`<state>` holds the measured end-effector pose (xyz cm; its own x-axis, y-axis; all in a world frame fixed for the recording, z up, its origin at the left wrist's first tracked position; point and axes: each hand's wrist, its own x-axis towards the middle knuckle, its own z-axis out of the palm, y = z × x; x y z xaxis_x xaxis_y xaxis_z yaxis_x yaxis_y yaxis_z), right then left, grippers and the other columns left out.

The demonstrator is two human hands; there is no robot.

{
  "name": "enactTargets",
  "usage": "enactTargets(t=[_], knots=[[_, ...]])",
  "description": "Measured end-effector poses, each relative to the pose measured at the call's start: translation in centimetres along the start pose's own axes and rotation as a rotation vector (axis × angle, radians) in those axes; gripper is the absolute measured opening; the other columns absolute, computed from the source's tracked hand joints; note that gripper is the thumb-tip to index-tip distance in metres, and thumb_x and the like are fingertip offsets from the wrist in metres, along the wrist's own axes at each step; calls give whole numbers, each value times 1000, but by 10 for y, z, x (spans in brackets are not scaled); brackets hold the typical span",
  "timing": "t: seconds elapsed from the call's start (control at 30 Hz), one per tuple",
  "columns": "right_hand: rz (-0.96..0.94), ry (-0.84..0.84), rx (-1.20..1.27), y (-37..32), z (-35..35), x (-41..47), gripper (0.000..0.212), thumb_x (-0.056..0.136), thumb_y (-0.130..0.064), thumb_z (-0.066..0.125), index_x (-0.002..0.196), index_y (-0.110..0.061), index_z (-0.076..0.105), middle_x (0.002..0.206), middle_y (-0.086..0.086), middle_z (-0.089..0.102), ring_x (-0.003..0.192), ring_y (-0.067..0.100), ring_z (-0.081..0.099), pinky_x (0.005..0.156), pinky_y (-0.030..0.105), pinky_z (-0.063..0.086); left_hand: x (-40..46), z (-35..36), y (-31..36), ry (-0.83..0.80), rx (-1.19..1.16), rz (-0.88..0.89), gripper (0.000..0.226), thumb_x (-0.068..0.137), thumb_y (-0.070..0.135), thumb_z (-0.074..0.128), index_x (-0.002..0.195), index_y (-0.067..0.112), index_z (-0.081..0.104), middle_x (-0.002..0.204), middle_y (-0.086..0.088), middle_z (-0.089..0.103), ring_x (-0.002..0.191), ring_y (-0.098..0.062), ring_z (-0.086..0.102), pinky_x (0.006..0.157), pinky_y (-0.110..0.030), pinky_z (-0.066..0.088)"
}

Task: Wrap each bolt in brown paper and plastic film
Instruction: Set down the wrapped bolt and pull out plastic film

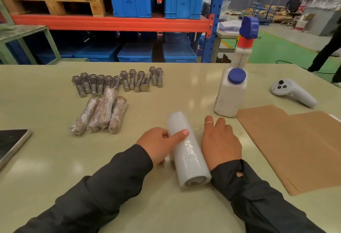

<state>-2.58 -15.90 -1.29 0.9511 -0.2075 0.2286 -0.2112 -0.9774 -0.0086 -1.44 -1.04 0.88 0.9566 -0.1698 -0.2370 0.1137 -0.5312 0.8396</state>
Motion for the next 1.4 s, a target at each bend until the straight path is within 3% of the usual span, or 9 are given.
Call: enactTargets(t=[0.13, 0.37, 0.5, 0.7, 0.9, 1.0, 1.1, 1.2, 1.4], knots=[[-43, -16, 41, 8, -1, 3, 48, 92, -2, 30, 135, -22, 28, 115, 7, 39, 102, 24, 43, 71, 28, 30, 1, -13, -4, 125, -12, 41, 78, 73, 49, 67, 137, 24, 30, 118, -2, 41, 85, -9, 48, 49, -11, 43], [1, -139, 74, 28, -12, 12, 36, 91, -5, 37, 123, -22, 45, 121, 8, 42, 113, 26, 38, 93, 29, 32, -6, -17, -3, 127, 17, 200, 64, 82, 33, 65, 137, 27, 34, 122, 6, 32, 99, -7, 42, 80, -17, 34], [-127, 111, 527, 25, -20, 7, 33, 97, -11, 40, 128, -12, 50, 129, 4, 46, 120, 21, 40, 90, 16, 25, -4, -16, 0, 113, 23, 225, 61, 84, 28, 65, 137, 25, 35, 124, 6, 34, 100, -7, 42, 81, -17, 34], [-518, -257, 458, 20, -6, -11, 46, 102, -30, 24, 148, -26, 20, 155, -8, 19, 141, 5, 12, 111, 13, 2, -1, -18, 6, 69, 56, 255, 66, 83, 19, 66, 139, 22, 31, 136, -1, 31, 106, -8, 39, 89, -17, 34], [-553, -292, 298, 19, 0, -14, 50, 101, -34, 16, 149, -32, -1, 157, -8, -3, 143, 7, -8, 110, 18, -13, 0, -19, 28, 93, 203, 322, 71, 85, 10, 58, 145, 20, 21, 148, -2, 21, 134, -17, 28, 99, -19, 27], [-558, -254, 302, 18, -5, -17, 47, 101, -31, 22, 148, -26, 18, 154, -5, 19, 140, 10, 15, 110, 16, 6, 0, 9, 58, 74, 261, 456, 66, 88, 15, 52, 146, 17, 20, 148, -4, 23, 133, -19, 31, 102, -22, 25], [-448, -282, 278, 17, -12, -19, 33, 98, -23, 29, 127, -17, 45, 126, 7, 52, 102, 16, 47, 77, 15, 26, 8, 43, 79, -39, 396, 507, 58, 92, 26, 51, 142, 13, 25, 141, -11, 34, 124, -27, 40, 98, -30, 33], [-453, -403, 148, 16, -12, -18, 38, 100, -26, 26, 136, -19, 37, 135, 6, 47, 116, 20, 47, 91, 21, 32, 19, 60, 77, -108, 617, 438, 67, 92, 44, 48, 144, 13, 18, 142, -12, 35, 126, -29, 39, 101, -39, 33], [-535, -335, 278, 19, -5, -17, 59, 98, -44, 28, 148, -33, -1, 157, -8, -2, 140, 3, 0, 97, 4, -17, 20, 43, 45, -198, 1038, 350, 79, 90, 66, 19, 148, 20, -7, 157, -6, -1, 144, -20, -3, 114, -44, -7]])
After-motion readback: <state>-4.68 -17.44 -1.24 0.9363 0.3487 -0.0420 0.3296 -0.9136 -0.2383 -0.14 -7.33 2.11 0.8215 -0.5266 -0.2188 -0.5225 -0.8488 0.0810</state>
